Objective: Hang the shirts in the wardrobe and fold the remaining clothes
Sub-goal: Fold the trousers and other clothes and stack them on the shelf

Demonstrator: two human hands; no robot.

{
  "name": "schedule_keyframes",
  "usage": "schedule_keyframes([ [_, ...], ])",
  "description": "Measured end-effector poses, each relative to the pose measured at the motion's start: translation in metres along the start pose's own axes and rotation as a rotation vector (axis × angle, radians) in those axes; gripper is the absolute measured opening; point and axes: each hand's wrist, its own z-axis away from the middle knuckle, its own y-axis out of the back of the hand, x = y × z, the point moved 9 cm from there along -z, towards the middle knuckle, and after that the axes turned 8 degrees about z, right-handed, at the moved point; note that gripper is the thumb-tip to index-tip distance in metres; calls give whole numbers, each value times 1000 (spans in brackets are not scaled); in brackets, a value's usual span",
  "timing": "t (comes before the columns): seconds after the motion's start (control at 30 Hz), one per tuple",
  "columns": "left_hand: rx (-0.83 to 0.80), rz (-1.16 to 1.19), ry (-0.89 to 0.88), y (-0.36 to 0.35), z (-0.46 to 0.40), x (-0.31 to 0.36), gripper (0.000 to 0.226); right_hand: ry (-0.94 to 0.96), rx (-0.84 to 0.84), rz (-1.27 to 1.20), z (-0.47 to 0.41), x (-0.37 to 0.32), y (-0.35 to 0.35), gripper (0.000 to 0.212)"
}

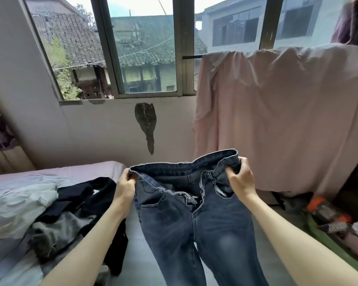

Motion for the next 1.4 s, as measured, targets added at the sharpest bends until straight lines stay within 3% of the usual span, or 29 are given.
schedule_keyframes([
  [0.1, -120, -124, -138, -4, 5, 22, 48, -2, 30, -19, -3, -6, 3, 16],
  [0.23, -338, -474, -394, -21, 29, 48, 60, -44, 91, -13, -1, -3, 8, 14],
  [0.33, -441, -639, -397, -26, 39, 48, 56, -55, 94, -25, 2, 1, 8, 15],
  [0.53, -398, -708, -275, -12, 43, 44, 32, -7, 5, -122, 16, -9, -13, 24],
  [0.67, -300, -637, -364, 9, 48, 62, 13, 26, -98, -131, 21, -20, -25, 10],
  [0.83, -184, -661, -383, 39, 48, 74, 21, 58, -95, 189, 18, -31, -30, 33],
  [0.93, -222, -735, -367, 48, 51, 76, 28, 6, -98, 205, 23, -31, -34, 41],
  [1.0, -252, -812, -365, 51, 51, 77, 48, -3, -125, 215, 25, -32, -40, 42],
  [1.1, -265, -938, -468, 55, 57, 86, 31, -7, -213, 69, 26, -42, -55, 42],
  [1.23, -266, -964, -634, 54, 72, 100, 20, -126, -306, -191, 23, -52, -69, 18],
  [1.33, -342, -981, -774, 41, 86, 109, 19, -109, -386, -110, 19, -71, -80, 29],
  [1.4, -385, -982, -826, 32, 94, 112, 20, -52, -439, 47, 19, -84, -89, 22],
])
